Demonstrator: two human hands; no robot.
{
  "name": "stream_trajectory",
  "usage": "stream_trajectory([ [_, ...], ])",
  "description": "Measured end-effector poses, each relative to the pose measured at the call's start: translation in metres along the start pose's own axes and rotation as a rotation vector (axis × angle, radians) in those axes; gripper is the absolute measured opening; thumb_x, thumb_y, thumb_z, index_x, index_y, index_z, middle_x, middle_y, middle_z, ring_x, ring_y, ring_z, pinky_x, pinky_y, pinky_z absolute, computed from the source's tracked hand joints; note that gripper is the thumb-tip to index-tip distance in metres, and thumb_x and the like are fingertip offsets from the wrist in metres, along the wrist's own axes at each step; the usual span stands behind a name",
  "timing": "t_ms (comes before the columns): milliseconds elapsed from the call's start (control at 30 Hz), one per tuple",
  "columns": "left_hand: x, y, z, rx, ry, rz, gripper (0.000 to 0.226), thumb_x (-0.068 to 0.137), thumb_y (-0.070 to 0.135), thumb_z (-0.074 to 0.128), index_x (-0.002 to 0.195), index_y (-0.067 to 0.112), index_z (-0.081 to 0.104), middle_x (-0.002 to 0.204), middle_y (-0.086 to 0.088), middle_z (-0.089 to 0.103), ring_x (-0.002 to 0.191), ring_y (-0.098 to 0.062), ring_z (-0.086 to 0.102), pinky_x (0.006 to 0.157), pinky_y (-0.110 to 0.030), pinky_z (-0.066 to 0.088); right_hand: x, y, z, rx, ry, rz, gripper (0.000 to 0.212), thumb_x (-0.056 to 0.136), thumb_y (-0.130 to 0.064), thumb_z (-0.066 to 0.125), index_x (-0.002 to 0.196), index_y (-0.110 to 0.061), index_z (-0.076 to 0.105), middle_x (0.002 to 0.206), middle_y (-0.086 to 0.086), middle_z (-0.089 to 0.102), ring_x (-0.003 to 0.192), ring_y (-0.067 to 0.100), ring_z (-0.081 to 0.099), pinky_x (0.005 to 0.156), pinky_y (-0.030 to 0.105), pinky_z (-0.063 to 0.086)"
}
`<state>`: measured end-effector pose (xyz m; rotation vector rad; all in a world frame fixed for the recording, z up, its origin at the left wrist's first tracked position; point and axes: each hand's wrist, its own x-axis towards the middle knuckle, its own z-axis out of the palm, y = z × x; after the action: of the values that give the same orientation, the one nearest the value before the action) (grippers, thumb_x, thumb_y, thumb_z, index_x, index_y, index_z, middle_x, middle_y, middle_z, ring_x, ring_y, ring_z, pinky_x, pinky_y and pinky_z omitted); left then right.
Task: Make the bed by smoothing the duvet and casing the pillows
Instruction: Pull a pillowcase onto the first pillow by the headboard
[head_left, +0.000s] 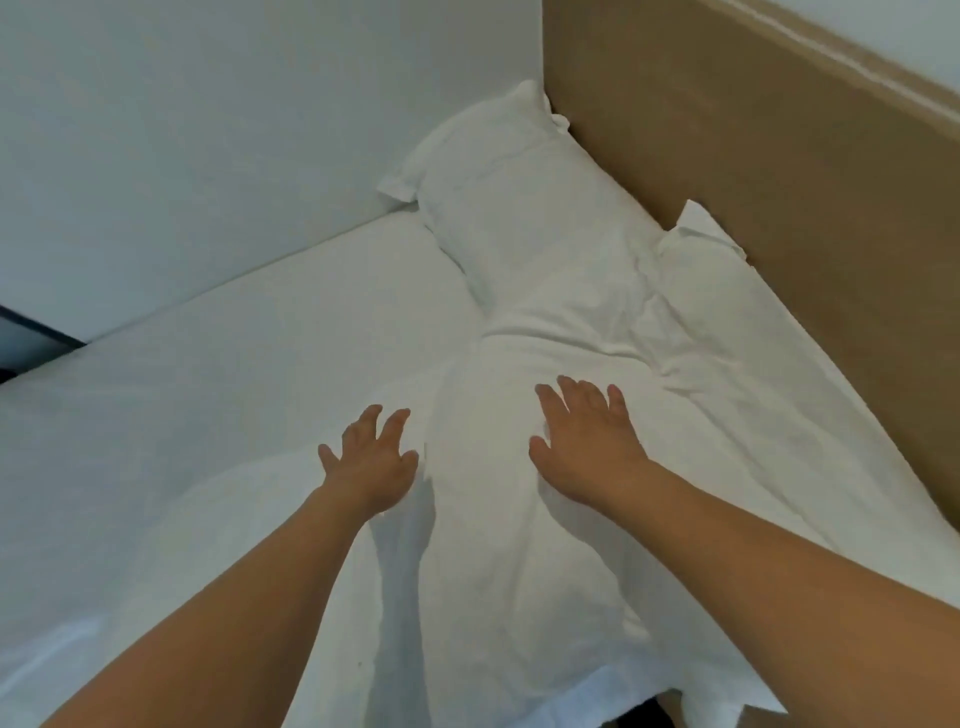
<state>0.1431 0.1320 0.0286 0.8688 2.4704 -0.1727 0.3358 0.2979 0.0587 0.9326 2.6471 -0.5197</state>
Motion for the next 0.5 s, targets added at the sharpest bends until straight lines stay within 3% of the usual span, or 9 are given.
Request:
stream_trajectory([
  [167, -0.032, -0.153, 0.013, 0.011, -0.011, -0.034, 0.058, 0.101, 0.043, 0.032, 0.153, 0.035, 0.008, 0.162, 0.0, -0.004, 0.149, -0.026, -0.001, 0.114, -0.063, -0.001, -0.002, -0.149, 0.066, -0.056, -0.071, -0.095, 0.063, 0.098, -0.041, 0.029, 0.153, -0.02, 0.009, 0.161, 0.008, 0.004, 0.147, 0.027, 0.006, 0.119, 0.049, -0.002],
  [367, -0.069, -0.331, 0.053, -0.012, -0.101, -0.097, 0.063, 0.099, 0.044, 0.032, 0.154, 0.034, 0.002, 0.162, -0.002, -0.006, 0.149, -0.027, -0.003, 0.115, -0.062, -0.002, -0.029, -0.31, 0.148, 0.023, -0.129, -0.012, 0.064, 0.098, -0.042, 0.03, 0.153, -0.022, 0.005, 0.162, 0.006, 0.0, 0.147, 0.027, 0.004, 0.118, 0.051, -0.001],
  [500, -0.086, -0.422, 0.073, -0.164, -0.141, -0.254, 0.071, 0.096, 0.048, 0.041, 0.154, 0.033, 0.002, 0.162, -0.003, -0.002, 0.148, -0.03, 0.006, 0.116, -0.058, 0.01, -0.047, -0.376, 0.197, 0.062, -0.205, 0.027, 0.067, 0.098, -0.045, 0.028, 0.154, -0.024, -0.003, 0.162, 0.005, -0.007, 0.148, 0.028, -0.001, 0.118, 0.051, -0.003],
])
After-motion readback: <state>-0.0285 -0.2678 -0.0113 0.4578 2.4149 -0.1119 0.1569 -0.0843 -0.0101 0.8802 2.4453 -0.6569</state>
